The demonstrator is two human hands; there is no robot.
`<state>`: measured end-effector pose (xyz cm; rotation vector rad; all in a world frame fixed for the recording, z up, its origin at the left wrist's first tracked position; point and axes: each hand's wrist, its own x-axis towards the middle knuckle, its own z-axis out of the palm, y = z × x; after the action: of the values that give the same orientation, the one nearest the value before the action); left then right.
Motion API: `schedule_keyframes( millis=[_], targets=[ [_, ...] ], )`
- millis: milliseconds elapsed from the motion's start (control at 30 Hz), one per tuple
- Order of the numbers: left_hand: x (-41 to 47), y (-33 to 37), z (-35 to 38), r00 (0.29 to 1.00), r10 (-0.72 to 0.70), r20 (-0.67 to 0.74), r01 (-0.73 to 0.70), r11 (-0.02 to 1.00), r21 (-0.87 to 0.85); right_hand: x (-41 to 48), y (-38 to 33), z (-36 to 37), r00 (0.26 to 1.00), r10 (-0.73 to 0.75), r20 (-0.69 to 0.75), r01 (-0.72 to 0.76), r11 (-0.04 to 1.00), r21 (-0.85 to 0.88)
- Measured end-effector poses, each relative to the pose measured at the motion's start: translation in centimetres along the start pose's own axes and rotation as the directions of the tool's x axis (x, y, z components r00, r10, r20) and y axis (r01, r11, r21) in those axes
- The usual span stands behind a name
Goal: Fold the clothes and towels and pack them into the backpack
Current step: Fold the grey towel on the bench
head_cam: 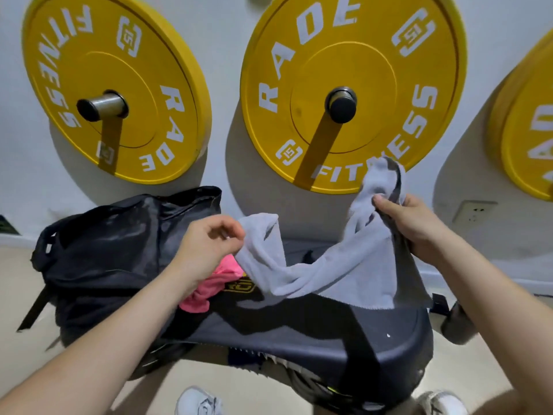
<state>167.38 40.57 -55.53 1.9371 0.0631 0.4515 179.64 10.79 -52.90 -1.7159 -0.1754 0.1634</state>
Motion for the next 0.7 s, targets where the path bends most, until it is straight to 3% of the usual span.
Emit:
schedule_keyframes(
  millis=[67, 133, 200, 267, 333, 433, 533, 633, 700],
  targets=[
    [-0.6, -3.4, 1.4, 0.960, -0.160, 0.231, 0.086, 0.950, 0.301, 1.1, 4.8, -0.7, 0.994, 0.064, -0.084, -0.078, 0.981, -0.177],
    [-1.2, -7.5, 2.1, 0.857, -0.338, 0.388, -0.015, 0.737, 0.676, 1.9, 10.1, -1.0, 0.980, 0.151, -0.130, -0.190, 0.899, -0.393],
    [-1.2, -10.0, 2.2, 0.823, -0.426, 0.377, -0.089, 0.558, 0.825, 2.3, 14.5, -0.6, 0.972, 0.192, -0.136, -0.235, 0.747, -0.622],
    [-0.6, -11.5, 2.2, 0.851, -0.424, 0.311, -0.120, 0.419, 0.900, 2.3, 17.5, 1.6, 0.993, 0.113, -0.043, -0.106, 0.642, -0.759],
    [0.4, -12.8, 2.6, 0.866, -0.393, 0.310, -0.234, 0.230, 0.945, 1.8, 19.1, 5.0, 0.987, 0.083, 0.137, 0.061, 0.598, -0.800],
    [1.8, -15.8, 3.3, 0.844, -0.381, 0.379, -0.426, -0.045, 0.904, 0.8, 20.0, 11.0, 0.914, 0.081, 0.398, 0.307, 0.504, -0.807],
    [4.0, -18.7, 3.4, 0.830, -0.370, 0.418, -0.508, -0.192, 0.839, -0.3, 21.1, 16.3, 0.858, -0.035, 0.512, 0.471, 0.451, -0.758],
    [6.6, -20.8, 3.0, 0.799, -0.429, 0.422, -0.561, -0.278, 0.780, 1.5, 22.9, 18.4, 0.862, -0.021, 0.507, 0.443, 0.518, -0.732],
    [8.0, -21.9, 2.1, 0.792, -0.473, 0.386, -0.567, -0.336, 0.752, 3.2, 23.2, 19.6, 0.835, -0.143, 0.532, 0.529, 0.478, -0.701]
  ],
)
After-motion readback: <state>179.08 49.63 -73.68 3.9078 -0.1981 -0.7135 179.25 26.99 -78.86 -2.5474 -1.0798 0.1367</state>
